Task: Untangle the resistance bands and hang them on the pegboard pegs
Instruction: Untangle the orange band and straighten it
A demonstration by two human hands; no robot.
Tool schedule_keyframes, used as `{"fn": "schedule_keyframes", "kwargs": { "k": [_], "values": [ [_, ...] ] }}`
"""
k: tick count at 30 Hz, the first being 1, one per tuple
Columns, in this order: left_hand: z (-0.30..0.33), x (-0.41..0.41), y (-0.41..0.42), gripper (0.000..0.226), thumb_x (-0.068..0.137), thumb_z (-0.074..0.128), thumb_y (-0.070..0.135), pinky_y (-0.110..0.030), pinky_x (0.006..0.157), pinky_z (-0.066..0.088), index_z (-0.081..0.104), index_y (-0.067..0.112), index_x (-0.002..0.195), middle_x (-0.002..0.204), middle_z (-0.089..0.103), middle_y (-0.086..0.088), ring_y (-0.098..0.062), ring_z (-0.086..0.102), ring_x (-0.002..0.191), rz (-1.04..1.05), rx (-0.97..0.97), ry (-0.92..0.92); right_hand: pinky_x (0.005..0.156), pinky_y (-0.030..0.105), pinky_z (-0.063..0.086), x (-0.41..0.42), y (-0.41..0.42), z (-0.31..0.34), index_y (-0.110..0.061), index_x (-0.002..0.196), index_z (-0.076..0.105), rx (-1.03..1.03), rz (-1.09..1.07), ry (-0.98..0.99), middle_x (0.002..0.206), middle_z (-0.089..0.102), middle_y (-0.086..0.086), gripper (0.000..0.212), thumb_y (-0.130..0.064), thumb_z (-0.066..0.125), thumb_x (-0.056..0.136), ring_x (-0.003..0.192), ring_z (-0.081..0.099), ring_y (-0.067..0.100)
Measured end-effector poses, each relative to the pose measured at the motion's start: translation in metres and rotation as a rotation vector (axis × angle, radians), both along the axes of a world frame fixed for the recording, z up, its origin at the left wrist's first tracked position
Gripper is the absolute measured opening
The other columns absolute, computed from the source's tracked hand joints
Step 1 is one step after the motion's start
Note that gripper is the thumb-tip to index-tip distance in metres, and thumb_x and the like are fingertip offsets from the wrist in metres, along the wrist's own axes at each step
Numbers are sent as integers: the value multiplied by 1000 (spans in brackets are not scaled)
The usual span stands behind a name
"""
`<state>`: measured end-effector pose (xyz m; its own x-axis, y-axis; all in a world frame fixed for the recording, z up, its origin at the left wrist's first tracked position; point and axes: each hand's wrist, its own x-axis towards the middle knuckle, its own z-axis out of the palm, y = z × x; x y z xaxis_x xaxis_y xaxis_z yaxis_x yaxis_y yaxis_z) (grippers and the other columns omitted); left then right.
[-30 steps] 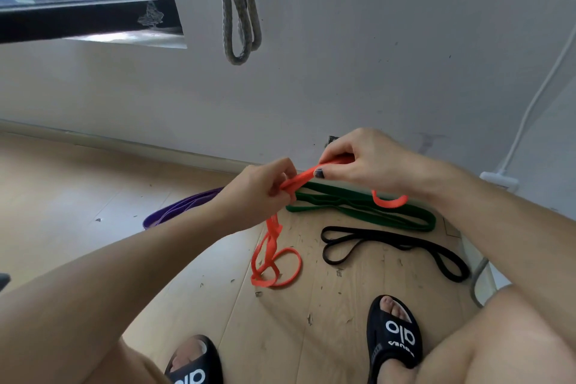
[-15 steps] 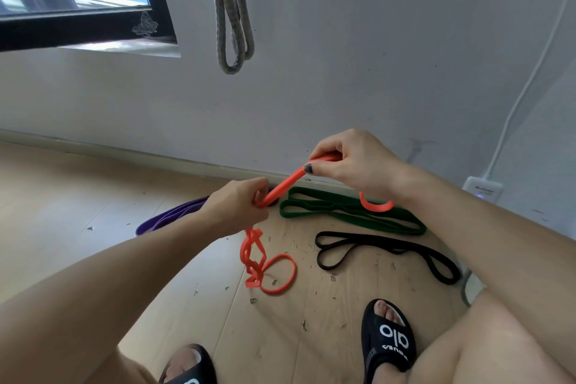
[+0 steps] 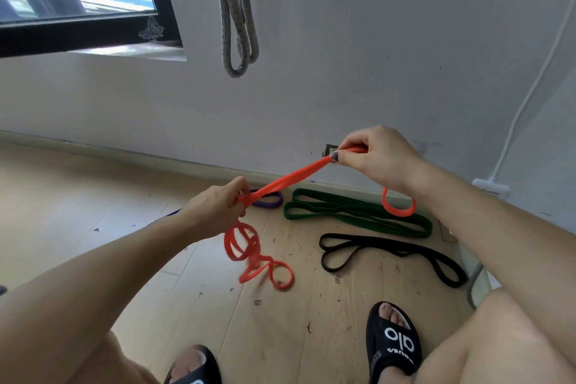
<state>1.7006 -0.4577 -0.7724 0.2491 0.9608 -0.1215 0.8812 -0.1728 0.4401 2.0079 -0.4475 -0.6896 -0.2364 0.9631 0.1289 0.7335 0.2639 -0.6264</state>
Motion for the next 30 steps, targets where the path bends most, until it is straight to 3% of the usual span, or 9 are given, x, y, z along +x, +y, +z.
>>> {"fn": "schedule_keyframes", "kwargs": {
  "k": [6, 11, 16, 18, 20, 22, 25, 27, 30],
  "values": [
    [1, 3, -4, 9, 105, 31, 16, -45, 55, 62, 36, 22, 109, 89, 65, -20, -32, 73, 62, 20, -105, -42, 52, 15, 33, -2, 2, 1, -28, 85, 76, 35, -31, 58, 65, 60, -6, 15, -36, 70, 95, 55, 46, 4],
    [-6, 0, 5, 6, 101, 41, 22, -47, 82, 50, 40, 24, 106, 103, 49, -5, -33, 53, 89, 19, -45, 120, 57, 15, 35, -6, -3, 1, -29, 89, 77, 21, 8, 46, 70, 63, -9, 14, -38, 69, 96, 61, 52, 1],
    [-3, 6, 3, 8, 99, 53, 21, -32, 69, 44, 46, 20, 104, 101, 60, -1, -26, 55, 91, 10, -122, 6, 67, 27, 46, -6, -5, 6, -26, 90, 79, 22, 32, 133, 82, 73, 1, 12, -34, 71, 95, 76, 63, 15],
    [-4, 5, 2, 28, 98, 61, 31, -41, 91, 52, 46, 22, 120, 125, 63, -1, -27, 62, 109, -26, -206, 40, 75, 34, 52, -10, -8, 8, -26, 91, 79, 4, 85, 167, 86, 74, 2, 10, -33, 72, 95, 85, 68, 21],
    [-2, 8, -2, 65, 94, 69, 42, -41, 109, 45, 32, 32, 147, 146, 51, 2, -24, 52, 132, -100, -301, 52, 77, 32, 54, -18, -14, 9, -27, 91, 78, -9, 144, 157, 85, 75, -1, 9, -33, 72, 95, 85, 69, 20],
    [9, 19, -8, 78, 90, 74, 44, -41, 114, 42, 27, 46, 152, 154, 47, 6, -14, 44, 142, -156, -380, -207, 74, 27, 53, -27, -17, 8, -29, 90, 77, -3, 198, 105, 83, 74, -6, 9, -33, 71, 95, 81, 69, 13],
    [28, 40, -13, 51, 96, 71, 26, -34, 110, 47, 51, 35, 142, 136, 65, 7, -7, 58, 130, -213, -354, -589, 67, 15, 45, -34, -19, 7, -31, 89, 76, 0, 240, 47, 79, 72, -13, 10, -35, 70, 95, 74, 65, 2],
    [39, 49, -16, 28, 103, 59, 23, -32, 108, 48, 63, 26, 130, 125, 72, 4, -9, 65, 121, -224, -301, -629, 68, 14, 44, -34, -19, 7, -31, 90, 76, 3, 237, 42, 80, 72, -13, 10, -35, 69, 95, 76, 65, 2],
    [46, 52, -19, 26, 107, 50, 28, -37, 106, 53, 67, 18, 123, 114, 75, -2, -14, 70, 110, -208, -291, -619, 67, 13, 45, -30, -17, 9, -31, 89, 76, -7, 218, 78, 78, 71, -15, 9, -32, 70, 96, 76, 65, 2]
  ]
}}
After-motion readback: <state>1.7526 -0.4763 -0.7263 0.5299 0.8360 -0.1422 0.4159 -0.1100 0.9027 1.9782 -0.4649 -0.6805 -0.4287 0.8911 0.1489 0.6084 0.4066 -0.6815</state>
